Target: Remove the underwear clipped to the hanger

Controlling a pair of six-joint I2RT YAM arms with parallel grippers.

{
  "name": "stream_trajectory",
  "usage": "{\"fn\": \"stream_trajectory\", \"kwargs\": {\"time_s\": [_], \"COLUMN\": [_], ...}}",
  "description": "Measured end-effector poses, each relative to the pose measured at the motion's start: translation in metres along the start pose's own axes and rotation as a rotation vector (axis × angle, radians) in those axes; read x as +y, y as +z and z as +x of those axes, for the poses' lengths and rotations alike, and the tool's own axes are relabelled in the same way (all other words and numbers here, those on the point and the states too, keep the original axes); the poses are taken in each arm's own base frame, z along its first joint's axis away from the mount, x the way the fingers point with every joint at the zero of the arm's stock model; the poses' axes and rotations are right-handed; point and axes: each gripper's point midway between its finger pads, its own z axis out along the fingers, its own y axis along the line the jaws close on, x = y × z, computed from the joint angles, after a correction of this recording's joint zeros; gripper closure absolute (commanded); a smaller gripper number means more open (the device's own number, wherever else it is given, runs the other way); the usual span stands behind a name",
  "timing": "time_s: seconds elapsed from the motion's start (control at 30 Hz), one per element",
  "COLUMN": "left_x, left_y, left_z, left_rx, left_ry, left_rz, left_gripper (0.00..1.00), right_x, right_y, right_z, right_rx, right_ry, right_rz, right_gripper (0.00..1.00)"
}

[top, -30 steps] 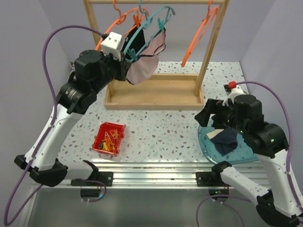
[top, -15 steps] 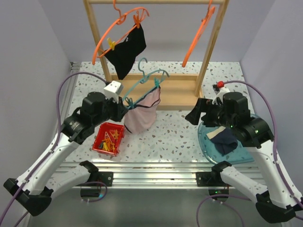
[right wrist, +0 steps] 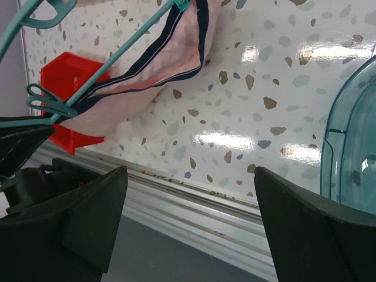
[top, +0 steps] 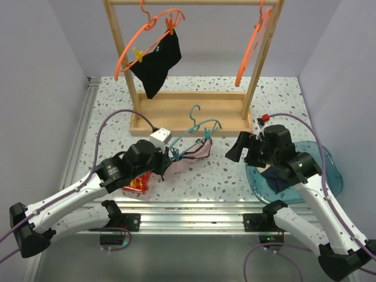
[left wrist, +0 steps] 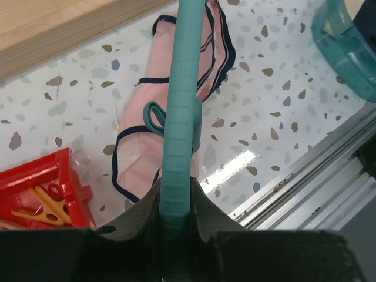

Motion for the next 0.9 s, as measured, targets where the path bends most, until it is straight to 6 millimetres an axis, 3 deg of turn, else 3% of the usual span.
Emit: {"fn": "stream_trajectory", "kwargs": {"time_s": [0.13,0.3,0.43,0.67,0.9], "left_x": [0.004,-0.004,-0.011,-0.013,-0.011], "left_y": [0.005,0.007,0.006,0.004,0.003], "left_z": [0.009,0.01,0.013,0.013,0.011], "left_rx": [0.008,0.002,0.004,-0.001,-0.012], "left_ry": [-0.002,-0.002,-0.013,-0.025,-0.038], "left_rz": [-0.035,-0.031,-0.029,-0.046,-0.062], "left_gripper": [1.0,1.0,1.0,1.0,1.0], "right_x": [-0.002,-0.002,0.001,0.003,0.015], "right_y": [0.002,0.017,0.041,0.1,0.126], "right_z": [-0.003,-0.008,-0.015,-0.03,-0.05], "right_rx": [-0.038,-0.074,-0.083,-0.057,-0.067], "right_ry": [0.041,0.138,0.221,0.341,0.4], "right_rz": [0.003,-0.002,-0.007,0.036,0.066], "right_gripper": [0.07,0.07,0.07,0.07,0.07]}}
